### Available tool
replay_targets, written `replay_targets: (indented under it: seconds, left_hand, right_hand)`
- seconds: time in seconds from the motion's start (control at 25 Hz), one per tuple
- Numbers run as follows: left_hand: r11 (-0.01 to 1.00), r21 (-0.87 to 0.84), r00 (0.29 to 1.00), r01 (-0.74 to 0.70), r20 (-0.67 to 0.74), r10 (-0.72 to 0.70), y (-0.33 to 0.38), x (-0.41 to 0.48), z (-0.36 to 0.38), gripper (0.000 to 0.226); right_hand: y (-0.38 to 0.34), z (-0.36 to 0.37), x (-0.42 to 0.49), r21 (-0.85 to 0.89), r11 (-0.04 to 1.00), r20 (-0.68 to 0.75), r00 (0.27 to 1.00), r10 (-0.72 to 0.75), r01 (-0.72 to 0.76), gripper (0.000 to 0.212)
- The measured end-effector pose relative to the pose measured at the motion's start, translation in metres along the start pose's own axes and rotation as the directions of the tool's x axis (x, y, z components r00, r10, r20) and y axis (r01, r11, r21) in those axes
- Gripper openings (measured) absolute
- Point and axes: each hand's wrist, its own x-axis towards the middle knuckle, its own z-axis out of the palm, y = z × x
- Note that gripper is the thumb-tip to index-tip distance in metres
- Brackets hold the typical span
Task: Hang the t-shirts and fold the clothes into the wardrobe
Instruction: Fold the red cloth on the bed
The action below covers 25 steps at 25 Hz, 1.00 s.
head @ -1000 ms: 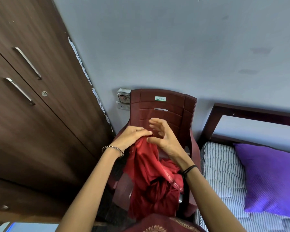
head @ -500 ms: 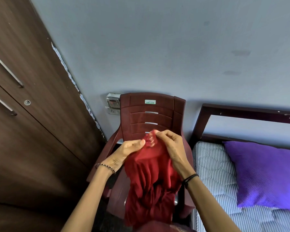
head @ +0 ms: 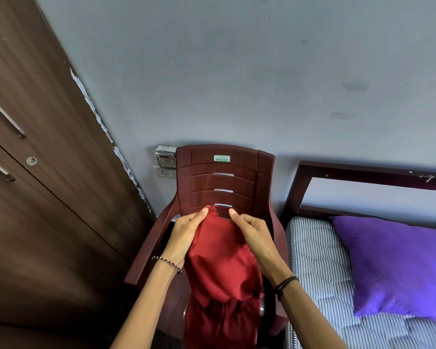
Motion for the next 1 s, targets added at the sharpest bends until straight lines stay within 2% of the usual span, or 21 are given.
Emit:
replay_targets:
  seconds: [0.12,0.24,0.36,0.4,0.52,0.68,0.8,0.88,0.96,1.0]
  left_hand:
    - [1.000,-0.011,0.998,0.017,0.054,-0.017,0.005,-0.001,0.001,0.020]
    - [0.999,0.042,0.990,0.028,0.139,-0.033,0.008,-0.004,0.003,0.026]
    - [0.998,0.064,0.988,0.005,0.152,-0.015,0.005,-0.001,-0.003,0.059]
    - [0.997,0.070,0.985,-0.011,0.174,-0.001,0.008,-0.003,-0.005,0.056]
    - [0.992,0.117,0.954,-0.037,0.300,0.001,0.010,-0.006,-0.012,0.033]
    - [0.983,0.183,0.925,-0.009,0.376,-0.061,0.008,-0.005,-0.024,0.021]
    - [0.987,0.155,0.923,0.047,0.370,-0.102,0.009,-0.003,-0.036,0.028]
    - [0.988,0.141,0.931,0.058,0.350,-0.105,0.015,-0.001,-0.041,0.027]
    - [0.986,0.166,0.962,0.027,0.265,-0.071,0.024,0.007,-0.040,0.029]
    - [0.984,0.180,0.978,-0.003,0.207,-0.035,0.030,0.013,-0.037,0.031]
  right_hand:
    - [-0.008,0.007,-0.004,0.185,0.978,0.108,0.991,0.078,-0.097,0.021]
    - [-0.015,0.010,-0.002,0.317,0.940,0.182,0.981,0.066,-0.122,0.033]
    - [-0.017,0.008,-0.001,0.344,0.933,0.192,0.981,0.037,-0.103,0.018]
    - [-0.016,0.007,0.000,0.335,0.938,0.178,0.984,0.029,-0.088,0.012]
    - [-0.014,0.000,0.006,0.289,0.957,0.072,0.997,0.011,-0.032,0.019]
    - [-0.022,-0.010,0.021,0.149,0.983,-0.176,0.981,-0.082,0.109,0.019]
    - [-0.039,-0.031,0.039,0.018,0.986,-0.390,0.909,-0.144,0.164,0.013]
    - [-0.053,-0.048,0.050,-0.124,0.982,-0.512,0.838,-0.188,0.144,0.016]
    - [-0.066,-0.054,0.050,-0.241,0.961,-0.584,0.770,-0.255,0.136,0.020]
    - [-0.072,-0.051,0.044,-0.248,0.953,-0.581,0.761,-0.289,0.173,0.021]
